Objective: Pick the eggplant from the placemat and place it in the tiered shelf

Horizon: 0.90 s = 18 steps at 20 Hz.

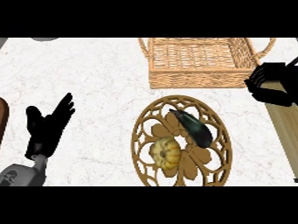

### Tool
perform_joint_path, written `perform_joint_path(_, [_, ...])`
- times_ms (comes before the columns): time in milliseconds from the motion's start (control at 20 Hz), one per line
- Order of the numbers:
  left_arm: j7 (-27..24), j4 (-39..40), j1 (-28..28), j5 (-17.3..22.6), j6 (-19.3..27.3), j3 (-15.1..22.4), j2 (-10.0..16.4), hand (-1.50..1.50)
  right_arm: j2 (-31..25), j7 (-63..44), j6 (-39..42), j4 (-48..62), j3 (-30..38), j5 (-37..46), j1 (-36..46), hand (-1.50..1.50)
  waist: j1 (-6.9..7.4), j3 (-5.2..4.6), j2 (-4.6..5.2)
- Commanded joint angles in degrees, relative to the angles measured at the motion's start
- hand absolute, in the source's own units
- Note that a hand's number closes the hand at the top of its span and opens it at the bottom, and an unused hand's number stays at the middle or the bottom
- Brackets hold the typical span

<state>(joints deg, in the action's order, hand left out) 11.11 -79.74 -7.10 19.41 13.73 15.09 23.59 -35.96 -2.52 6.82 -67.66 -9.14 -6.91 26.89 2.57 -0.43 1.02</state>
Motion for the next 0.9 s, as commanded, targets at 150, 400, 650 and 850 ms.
perform_joint_path(150, [0.8, 4.4, 2.5, 4.5, -3.8, -3.5, -0.9, 0.00, 0.1, -0.1, 13.7, 18.2, 0.4, -1.3, 10.1, -1.50, -0.43, 0.47, -0.38])
perform_joint_path(400, [1.0, 5.2, 1.9, 3.6, -3.4, -4.0, -1.4, 0.00, -1.2, -1.8, 28.1, 16.4, -2.0, -3.6, 13.6, -1.50, -1.39, 0.41, -0.72])
perform_joint_path(650, [1.7, 3.7, 3.4, 1.6, -0.9, -2.5, -3.8, 0.00, -2.1, -12.3, 37.3, 13.4, -1.4, -8.7, 18.9, -1.50, -2.19, 0.36, -1.18])
perform_joint_path(850, [1.2, 5.0, 3.8, 2.9, -3.4, -5.0, -1.7, 0.00, 2.7, -22.9, 35.2, 7.3, -6.2, -7.8, 21.5, -1.50, -2.79, 0.27, -1.48])
